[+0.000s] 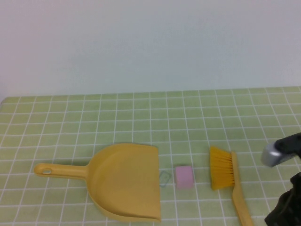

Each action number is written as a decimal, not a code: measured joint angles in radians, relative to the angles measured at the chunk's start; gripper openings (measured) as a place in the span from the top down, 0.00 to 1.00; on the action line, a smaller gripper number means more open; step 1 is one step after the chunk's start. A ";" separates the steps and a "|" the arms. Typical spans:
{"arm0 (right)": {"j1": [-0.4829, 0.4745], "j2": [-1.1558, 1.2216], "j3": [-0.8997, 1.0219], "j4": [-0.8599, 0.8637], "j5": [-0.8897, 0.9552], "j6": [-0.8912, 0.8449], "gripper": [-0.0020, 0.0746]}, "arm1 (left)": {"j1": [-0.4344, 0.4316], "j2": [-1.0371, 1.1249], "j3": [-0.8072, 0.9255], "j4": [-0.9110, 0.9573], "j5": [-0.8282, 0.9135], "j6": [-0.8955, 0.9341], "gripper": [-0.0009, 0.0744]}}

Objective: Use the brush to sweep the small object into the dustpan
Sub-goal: Pick up the broom from the table

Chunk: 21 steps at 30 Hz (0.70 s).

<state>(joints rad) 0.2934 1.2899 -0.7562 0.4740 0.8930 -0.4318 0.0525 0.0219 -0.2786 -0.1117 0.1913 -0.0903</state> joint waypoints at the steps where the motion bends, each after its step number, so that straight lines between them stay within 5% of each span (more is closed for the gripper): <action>1: 0.041 0.014 0.000 -0.025 -0.015 0.013 0.98 | 0.000 0.000 0.000 0.000 0.002 0.000 0.99; 6: 0.211 0.069 -0.001 -0.216 -0.111 0.162 0.98 | 0.000 0.000 0.000 0.000 0.006 0.000 0.99; 13: 0.245 0.142 -0.001 -0.176 -0.175 0.180 0.97 | 0.000 0.000 0.000 0.000 0.008 0.000 0.99; 16: 0.245 0.165 -0.001 -0.156 -0.183 0.180 0.87 | 0.000 0.000 0.000 0.000 0.008 0.000 0.99; 21: 0.245 0.190 -0.001 -0.204 -0.226 0.182 0.59 | 0.000 0.000 0.000 0.000 0.008 0.000 0.99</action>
<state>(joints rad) 0.5385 1.4802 -0.7573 0.2700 0.6666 -0.2496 0.0525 0.0219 -0.2786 -0.1117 0.1991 -0.0903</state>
